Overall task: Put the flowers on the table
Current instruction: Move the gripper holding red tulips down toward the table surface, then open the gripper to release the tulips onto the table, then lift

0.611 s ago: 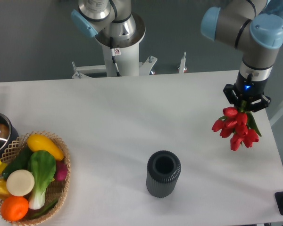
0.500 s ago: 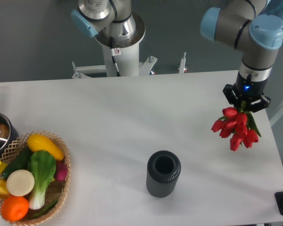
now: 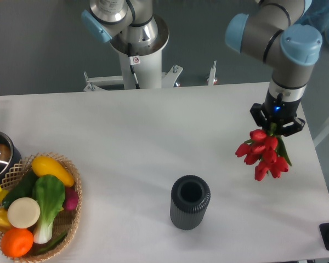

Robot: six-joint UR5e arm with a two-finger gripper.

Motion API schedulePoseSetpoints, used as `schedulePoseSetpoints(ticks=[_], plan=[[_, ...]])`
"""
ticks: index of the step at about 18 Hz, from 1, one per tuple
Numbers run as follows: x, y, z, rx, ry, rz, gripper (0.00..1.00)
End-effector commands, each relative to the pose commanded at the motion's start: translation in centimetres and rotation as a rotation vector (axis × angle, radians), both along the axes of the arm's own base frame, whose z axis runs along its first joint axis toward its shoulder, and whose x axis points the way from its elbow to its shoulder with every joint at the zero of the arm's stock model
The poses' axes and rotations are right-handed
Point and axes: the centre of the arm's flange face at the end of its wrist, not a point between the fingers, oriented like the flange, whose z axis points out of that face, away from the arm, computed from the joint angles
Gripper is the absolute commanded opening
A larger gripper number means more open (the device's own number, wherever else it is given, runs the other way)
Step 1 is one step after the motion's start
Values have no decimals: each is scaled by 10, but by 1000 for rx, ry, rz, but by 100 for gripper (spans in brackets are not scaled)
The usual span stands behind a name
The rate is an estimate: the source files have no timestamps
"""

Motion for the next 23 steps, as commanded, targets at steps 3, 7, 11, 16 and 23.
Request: schedulePoseSetpoints(ticks=[3, 7, 11, 16, 23], plan=[[13, 5, -19, -9, -35, -10, 28], [16, 14, -36, -16, -59, 4, 40], [17, 19, -46, -16, -80, 19, 53], [12, 13, -42, -12, -70, 35, 100], [-23, -33, -24, 17, -5, 111, 100]])
